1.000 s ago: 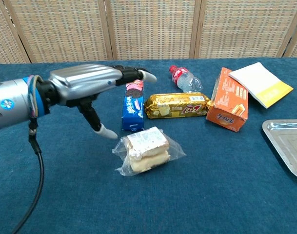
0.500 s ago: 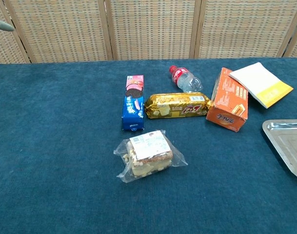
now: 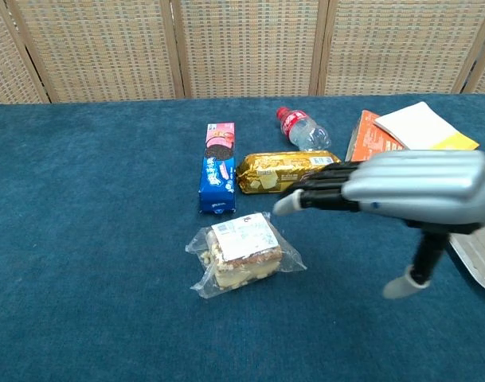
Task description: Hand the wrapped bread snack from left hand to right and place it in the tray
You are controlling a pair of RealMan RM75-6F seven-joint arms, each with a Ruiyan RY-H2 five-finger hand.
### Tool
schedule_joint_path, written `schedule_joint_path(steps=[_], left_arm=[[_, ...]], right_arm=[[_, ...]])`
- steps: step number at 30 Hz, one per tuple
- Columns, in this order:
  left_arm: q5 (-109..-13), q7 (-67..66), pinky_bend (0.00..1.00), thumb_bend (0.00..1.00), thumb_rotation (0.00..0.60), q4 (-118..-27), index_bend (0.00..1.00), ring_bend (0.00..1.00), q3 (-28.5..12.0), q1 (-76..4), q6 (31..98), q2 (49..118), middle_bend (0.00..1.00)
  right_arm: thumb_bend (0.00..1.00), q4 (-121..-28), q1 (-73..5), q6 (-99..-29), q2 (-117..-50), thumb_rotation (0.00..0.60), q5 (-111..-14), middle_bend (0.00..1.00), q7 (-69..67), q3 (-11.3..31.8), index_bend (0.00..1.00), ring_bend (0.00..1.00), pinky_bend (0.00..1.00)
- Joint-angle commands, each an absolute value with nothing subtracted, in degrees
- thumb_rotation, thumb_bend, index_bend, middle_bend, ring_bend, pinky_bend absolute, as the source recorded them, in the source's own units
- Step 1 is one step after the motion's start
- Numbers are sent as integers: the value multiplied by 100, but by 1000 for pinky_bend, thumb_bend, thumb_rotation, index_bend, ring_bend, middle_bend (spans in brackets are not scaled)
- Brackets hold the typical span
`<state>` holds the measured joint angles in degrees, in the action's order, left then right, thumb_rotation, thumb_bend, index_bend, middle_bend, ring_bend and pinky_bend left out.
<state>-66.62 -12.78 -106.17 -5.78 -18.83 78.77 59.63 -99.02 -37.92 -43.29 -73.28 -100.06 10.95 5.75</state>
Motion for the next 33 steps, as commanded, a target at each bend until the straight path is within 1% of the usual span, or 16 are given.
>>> schedule_joint_path(steps=[1,4,8,13,15,16,18,19,20,21,22,23,25,28,33], left_arm=[[-6752,-1229,0,0,600,-10496,0,0,-525,-1794,7925,6102,0],[-6820,-1215,0,0,600,-10411,0,0,-517,-1772,7903,6158,0],[-6907,-1170,0,0,600,-10351,0,0,-515,-1747,7864,6189,0],[-6914,-1133,0,0,600,-10305,0,0,-537,-1749,7759,6205,0],[-6912,-1112,0,0,600,-10292,0,0,-557,-1743,7738,6198,0],[-6908,-1104,0,0,600,-10292,0,0,-566,-1740,7729,6192,0],[-6898,-1082,0,0,600,-10295,0,0,-580,-1731,7711,6182,0],[-6898,-1073,0,0,600,-10289,0,0,-586,-1729,7701,6176,0],[-6890,-1065,0,0,600,-10283,0,0,-594,-1724,7687,6171,0],[-6881,-1057,0,0,600,-10280,0,0,-600,-1722,7674,6169,0],[-6871,-1048,0,0,600,-10280,0,0,-606,-1720,7659,6166,0],[-6864,-1039,0,0,600,-10282,0,0,-616,-1720,7641,6160,0],[-6875,-1029,0,0,600,-10286,0,0,-619,-1714,7627,6152,0],[-6894,-1013,0,0,600,-10298,0,0,-625,-1701,7616,6139,0],[-6900,-1002,0,0,600,-10319,0,0,-637,-1693,7563,6125,0]], right_arm=[[0,-9816,-4360,-3589,-8001,600,-9220,0,1811,1047,0,0,0],[0,-9606,-4657,-3304,-8374,600,-8643,0,2320,1246,0,0,0],[0,-9275,-4960,-3208,-8823,600,-7772,0,3022,1360,0,0,0],[0,-9009,-5231,-3367,-9164,600,-6875,0,3616,1299,0,0,0],[0,-8919,-5342,-3467,-9283,600,-6563,20,3832,1227,0,3,0],[0,-8887,-5387,-3527,-9329,600,-6450,78,3927,1199,13,38,4],[0,-8815,-5471,-3672,-9404,600,-6297,246,4140,1124,70,175,70],[4,-8803,-5490,-3754,-9446,600,-6225,362,4196,1098,149,284,135],[20,-8834,-5497,-3856,-9474,600,-6148,460,4214,1074,247,373,195],[37,-8867,-5499,-3922,-9471,600,-6125,514,4218,1054,316,418,219],[75,-8909,-5496,-4002,-9449,600,-6144,568,4213,1041,397,463,239],[116,-8959,-5485,-4097,-9411,600,-6201,595,4184,1022,441,483,247],[160,-9049,-5456,-4235,-9316,600,-6309,606,4106,1008,464,487,255],[168,-9316,-5373,-4430,-9028,600,-6490,612,3925,1010,470,488,256],[167,-10072,-5090,-4831,-7950,600,-6962,612,3744,886,470,488,256]])
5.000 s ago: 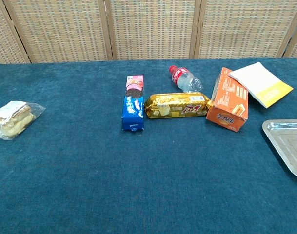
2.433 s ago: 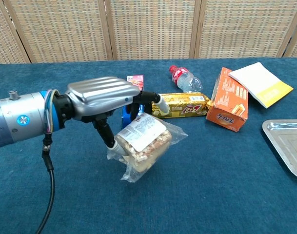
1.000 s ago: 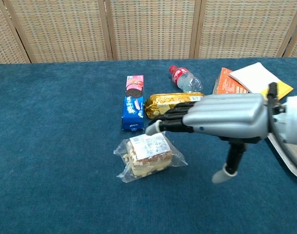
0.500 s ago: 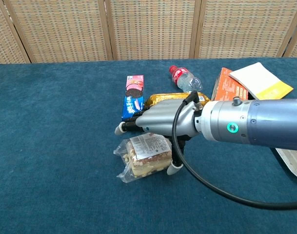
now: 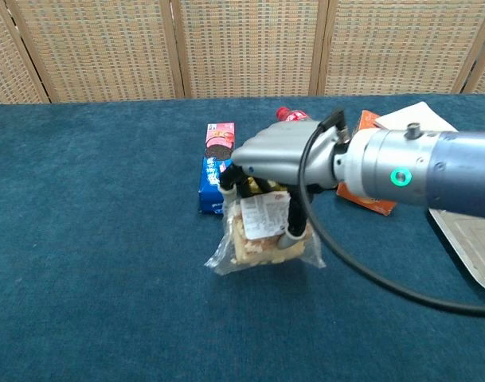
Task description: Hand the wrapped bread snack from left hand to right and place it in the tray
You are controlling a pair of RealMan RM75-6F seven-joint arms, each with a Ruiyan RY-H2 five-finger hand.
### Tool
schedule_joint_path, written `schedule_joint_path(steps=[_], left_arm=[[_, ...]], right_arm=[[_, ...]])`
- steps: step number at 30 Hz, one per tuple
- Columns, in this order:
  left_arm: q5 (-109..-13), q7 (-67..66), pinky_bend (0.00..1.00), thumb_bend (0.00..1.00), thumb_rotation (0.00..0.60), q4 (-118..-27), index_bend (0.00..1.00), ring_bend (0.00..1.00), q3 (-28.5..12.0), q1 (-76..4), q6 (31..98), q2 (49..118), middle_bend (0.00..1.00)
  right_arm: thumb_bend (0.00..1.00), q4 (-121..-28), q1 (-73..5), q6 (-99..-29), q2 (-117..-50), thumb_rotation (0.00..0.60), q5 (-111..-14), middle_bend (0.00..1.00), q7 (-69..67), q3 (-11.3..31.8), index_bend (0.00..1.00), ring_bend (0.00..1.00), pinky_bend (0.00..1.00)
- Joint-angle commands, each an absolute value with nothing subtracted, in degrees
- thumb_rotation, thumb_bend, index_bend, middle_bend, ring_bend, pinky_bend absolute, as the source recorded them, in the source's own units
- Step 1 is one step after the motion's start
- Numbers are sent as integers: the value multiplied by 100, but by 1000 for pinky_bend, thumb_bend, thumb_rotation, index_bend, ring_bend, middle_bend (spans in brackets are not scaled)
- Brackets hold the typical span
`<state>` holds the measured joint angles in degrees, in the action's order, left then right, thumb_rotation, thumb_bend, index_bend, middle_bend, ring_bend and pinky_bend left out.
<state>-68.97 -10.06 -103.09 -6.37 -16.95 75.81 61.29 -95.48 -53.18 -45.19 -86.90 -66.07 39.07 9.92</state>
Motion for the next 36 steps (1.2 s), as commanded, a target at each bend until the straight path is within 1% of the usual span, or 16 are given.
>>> schedule_joint_path(steps=[1,6,8,11,15,18,24,27,28,29,30,31,32,33,34,36], left_arm=[[-6911,-995,0,0,600,-10329,0,0,-633,-1690,7554,6122,0],[-6986,-1018,0,0,600,-10373,0,0,-615,-1662,7567,6110,0],[-6992,-1026,0,0,600,-10387,0,0,-614,-1653,7564,6106,0],[-6998,-1031,0,0,600,-10400,0,0,-621,-1640,7568,6100,0],[-6982,-1063,0,0,600,-10425,0,0,-633,-1641,7549,6103,0],[-6988,-1094,0,0,600,-10441,0,0,-633,-1644,7541,6112,0],[-7008,-1155,0,0,600,-10456,0,0,-620,-1653,7510,6131,0],[-7013,-1146,0,0,600,-10462,0,0,-620,-1658,7481,6133,0],[-7011,-1140,0,0,600,-10458,0,0,-623,-1658,7478,6132,0],[-7007,-1132,0,0,600,-10454,0,0,-628,-1658,7474,6129,0],[-6997,-1118,0,0,600,-10450,0,0,-633,-1655,7471,6124,0],[-6985,-1103,0,0,600,-10447,0,0,-641,-1651,7469,6118,0],[-6976,-1092,0,0,600,-10446,0,0,-645,-1649,7466,6112,0],[-6966,-1080,0,0,600,-10448,0,0,-648,-1645,7459,6101,0],[-6954,-1070,0,0,600,-10449,0,0,-652,-1641,7455,6087,0],[-6936,-1060,0,0,600,-10455,0,0,-656,-1633,7450,6065,0]], right_arm=[[167,-10199,-5003,-4907,-7690,600,-7044,612,3727,826,470,488,256],[167,-10407,-4455,-5206,-6447,600,-7519,612,3277,375,470,491,271],[167,-10267,-4210,-5327,-6125,600,-7761,612,2878,175,470,491,274],[167,-9892,-3882,-5520,-5935,600,-8106,612,2239,-81,470,491,274],[167,-9232,-3575,-5641,-6094,600,-8438,612,1537,-352,470,491,275],[167,-8887,-3484,-5653,-6274,600,-8559,612,1262,-432,470,491,275],[167,-8178,-3384,-5625,-6718,600,-8663,612,958,-473,470,491,276],[167,-7885,-3360,-5480,-6894,600,-8558,610,842,-458,470,491,276],[166,-7830,-3358,-5443,-6917,600,-8529,578,825,-453,468,482,276],[161,-7764,-3356,-5401,-6940,600,-8504,473,818,-449,436,413,257],[157,-7714,-3356,-5361,-6949,600,-8483,353,834,-447,377,319,215],[138,-7684,-3360,-5276,-6935,600,-8433,177,888,-456,244,172,132],[114,-7688,-3364,-5167,-6907,600,-8357,43,944,-469,109,45,51],[100,-7755,-3386,-4955,-6837,600,-8179,3,1072,-475,43,4,14],[82,-7896,-3417,-4741,-6738,600,-7934,0,1218,-449,2,0,0],[78,-8140,-3446,-4639,-6614,600,-7655,0,1431,-363,0,0,0]])
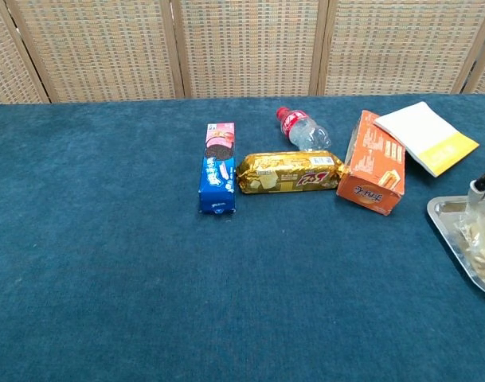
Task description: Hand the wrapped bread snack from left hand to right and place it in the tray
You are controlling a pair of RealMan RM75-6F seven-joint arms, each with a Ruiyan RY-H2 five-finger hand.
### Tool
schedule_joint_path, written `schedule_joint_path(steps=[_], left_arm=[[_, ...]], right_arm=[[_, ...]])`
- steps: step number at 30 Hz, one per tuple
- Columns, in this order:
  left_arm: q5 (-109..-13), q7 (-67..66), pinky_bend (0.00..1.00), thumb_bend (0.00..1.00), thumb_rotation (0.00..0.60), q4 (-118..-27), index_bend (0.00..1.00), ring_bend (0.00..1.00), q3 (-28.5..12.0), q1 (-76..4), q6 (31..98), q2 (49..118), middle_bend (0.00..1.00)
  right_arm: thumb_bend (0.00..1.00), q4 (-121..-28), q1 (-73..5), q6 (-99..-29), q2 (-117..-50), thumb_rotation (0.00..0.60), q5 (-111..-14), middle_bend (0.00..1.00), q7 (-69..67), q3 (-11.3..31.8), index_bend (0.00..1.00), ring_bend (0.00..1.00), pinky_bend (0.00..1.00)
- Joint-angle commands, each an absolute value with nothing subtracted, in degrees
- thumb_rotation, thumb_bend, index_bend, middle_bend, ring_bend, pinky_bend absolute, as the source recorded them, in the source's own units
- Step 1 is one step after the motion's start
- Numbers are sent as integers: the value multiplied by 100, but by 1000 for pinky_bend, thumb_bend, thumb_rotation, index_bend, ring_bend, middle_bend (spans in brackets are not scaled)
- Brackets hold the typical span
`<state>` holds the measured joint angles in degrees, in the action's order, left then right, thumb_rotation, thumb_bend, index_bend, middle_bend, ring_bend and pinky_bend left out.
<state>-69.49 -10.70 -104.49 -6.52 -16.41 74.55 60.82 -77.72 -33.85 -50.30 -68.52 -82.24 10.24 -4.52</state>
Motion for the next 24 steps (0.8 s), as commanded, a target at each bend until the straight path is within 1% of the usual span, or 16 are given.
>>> schedule_joint_path(steps=[1,5,8,11,14,15,16,17,20,24], left_arm=[[-6926,-1050,0,0,600,-10462,0,0,-660,-1628,7448,6054,0],[-6929,-1023,0,0,600,-10479,0,0,-664,-1618,7442,6024,0],[-6969,-989,0,0,600,-10493,0,0,-657,-1606,7448,6010,0],[-7035,-959,0,0,600,-10503,0,0,-633,-1574,7481,5996,0],[-7136,-895,0,0,600,-10509,0,0,-604,-1508,7581,5992,0],[-7227,-837,0,0,600,-10497,0,0,-579,-1454,7668,6000,0],[-7376,-779,0,0,600,-10453,0,0,-485,-1338,7808,6029,0],[-7490,-731,0,0,600,-10408,0,0,-426,-1271,7892,6060,0],[-7754,-605,0,0,600,-10384,0,0,-246,-1176,7899,6040,0],[-8041,-627,0,0,600,-10384,0,0,-157,-1079,8066,6028,0]], right_arm=[[79,-8246,-3444,-4674,-6549,600,-7573,0,1573,-329,0,0,0],[78,-8626,-3377,-4883,-6321,600,-7442,0,1906,-275,0,0,0],[78,-9016,-3248,-5225,-6078,600,-7482,0,2031,-240,0,0,0],[74,-9558,-2999,-5794,-5767,600,-7722,0,2039,-242,0,0,0],[18,-9907,-2653,-6467,-5637,600,-8102,0,1775,-281,0,0,0],[5,-9948,-2435,-6891,-5660,600,-8370,0,1597,-319,0,0,0],[0,-9954,-2044,-7691,-5844,600,-8700,0,1276,-321,0,0,0],[0,-9807,-1818,-8121,-6036,600,-8926,0,1137,-357,0,0,0],[0,-9485,-1424,-8712,-6436,600,-9172,0,839,-416,0,0,0],[0,-9234,-1126,-9071,-6732,600,-9227,0,764,-393,0,0,0]])
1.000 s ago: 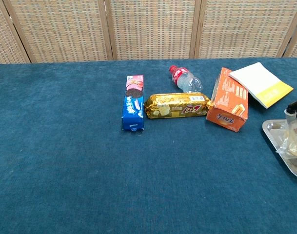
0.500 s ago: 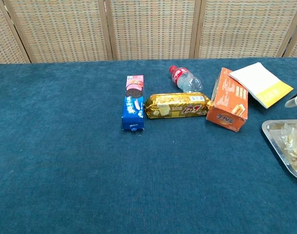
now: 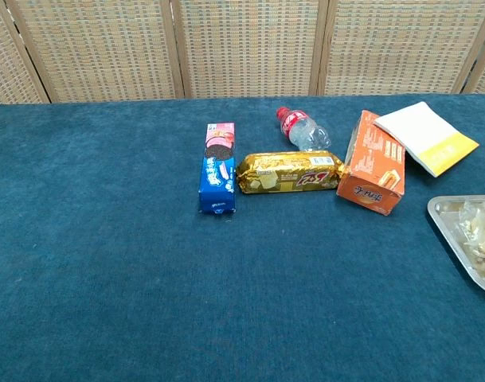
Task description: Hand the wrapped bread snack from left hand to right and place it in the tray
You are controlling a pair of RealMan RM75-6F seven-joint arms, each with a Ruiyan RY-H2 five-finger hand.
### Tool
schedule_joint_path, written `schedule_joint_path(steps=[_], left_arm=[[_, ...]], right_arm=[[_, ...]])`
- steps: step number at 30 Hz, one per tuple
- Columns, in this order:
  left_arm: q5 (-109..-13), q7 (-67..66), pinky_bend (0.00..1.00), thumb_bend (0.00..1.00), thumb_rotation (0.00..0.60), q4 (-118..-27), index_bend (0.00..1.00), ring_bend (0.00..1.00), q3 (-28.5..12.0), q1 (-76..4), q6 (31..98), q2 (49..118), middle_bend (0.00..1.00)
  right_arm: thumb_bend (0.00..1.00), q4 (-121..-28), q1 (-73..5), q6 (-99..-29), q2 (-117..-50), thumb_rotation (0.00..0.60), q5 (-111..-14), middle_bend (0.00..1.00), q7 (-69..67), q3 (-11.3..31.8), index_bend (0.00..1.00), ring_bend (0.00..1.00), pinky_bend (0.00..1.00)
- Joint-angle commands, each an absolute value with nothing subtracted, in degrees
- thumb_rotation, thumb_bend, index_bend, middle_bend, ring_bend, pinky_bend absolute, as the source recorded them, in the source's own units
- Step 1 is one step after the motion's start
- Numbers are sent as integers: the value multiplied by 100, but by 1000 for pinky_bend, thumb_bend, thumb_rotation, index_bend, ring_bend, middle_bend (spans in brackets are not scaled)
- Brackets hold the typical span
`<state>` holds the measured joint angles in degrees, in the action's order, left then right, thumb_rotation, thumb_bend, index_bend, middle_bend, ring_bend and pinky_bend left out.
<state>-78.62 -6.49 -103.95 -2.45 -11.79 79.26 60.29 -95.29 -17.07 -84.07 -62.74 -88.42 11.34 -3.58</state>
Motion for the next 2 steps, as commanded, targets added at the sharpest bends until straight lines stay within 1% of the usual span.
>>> schedule_joint_path(steps=[1,2], left_arm=[[-8095,-634,0,0,600,-10393,0,0,-148,-1050,8120,6034,0],[-8129,-643,0,0,600,-10393,0,0,-141,-1032,8152,6040,0]], right_arm=[[0,-9185,-1064,-9136,-6786,600,-9212,0,708,-369,0,0,0],[0,-9151,-1029,-9169,-6810,600,-9197,0,666,-346,0,0,0]])
